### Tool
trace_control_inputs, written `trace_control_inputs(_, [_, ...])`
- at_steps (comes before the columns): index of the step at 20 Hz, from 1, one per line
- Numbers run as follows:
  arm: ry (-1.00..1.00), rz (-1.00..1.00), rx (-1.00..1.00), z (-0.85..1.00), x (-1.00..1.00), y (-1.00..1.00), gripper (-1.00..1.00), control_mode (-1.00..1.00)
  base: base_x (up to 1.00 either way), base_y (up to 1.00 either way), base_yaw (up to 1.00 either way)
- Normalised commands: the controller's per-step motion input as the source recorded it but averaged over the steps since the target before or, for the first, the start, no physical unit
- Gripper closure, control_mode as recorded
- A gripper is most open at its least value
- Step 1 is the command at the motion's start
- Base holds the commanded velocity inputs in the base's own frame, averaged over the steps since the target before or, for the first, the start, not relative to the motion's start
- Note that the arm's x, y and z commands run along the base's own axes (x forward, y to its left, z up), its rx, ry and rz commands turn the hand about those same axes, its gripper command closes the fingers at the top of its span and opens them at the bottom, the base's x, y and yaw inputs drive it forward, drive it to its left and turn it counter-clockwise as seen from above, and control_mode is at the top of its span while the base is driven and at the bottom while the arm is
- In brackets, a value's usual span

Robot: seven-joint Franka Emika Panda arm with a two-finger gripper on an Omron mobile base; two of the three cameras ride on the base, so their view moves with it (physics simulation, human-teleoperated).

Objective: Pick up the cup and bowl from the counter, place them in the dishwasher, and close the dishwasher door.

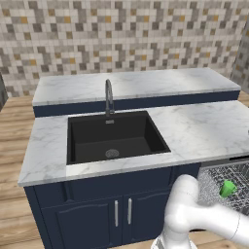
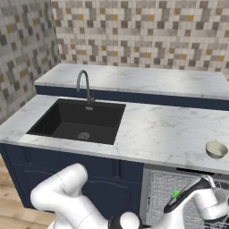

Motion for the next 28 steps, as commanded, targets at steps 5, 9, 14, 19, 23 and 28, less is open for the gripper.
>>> trace_control_inputs(5, [-0.05,-0.01,0.09,0.66,0.00,-0.27,-1.00,-1.00,0.00,0.00,0.00])
trace_control_inputs(9, [-0.02,-0.01,0.12,0.57,0.00,-0.26,-1.00,-1.00,0.00,0.00,0.00])
trace_control_inputs(14, [0.00,0.00,0.12,0.40,0.09,-0.13,-1.00,-1.00,0.00,0.00,0.00])
trace_control_inputs(19, [0.00,-0.01,0.12,0.45,0.25,-0.09,-1.00,-1.00,0.00,0.00,0.00])
trace_control_inputs(23, [0.00,0.00,0.10,0.22,0.24,-0.01,-1.00,-1.00,0.00,0.00,0.00])
trace_control_inputs(28, [0.00,0.00,0.03,0.00,0.14,0.00,-1.00,-1.00,0.00,0.00,0.00])
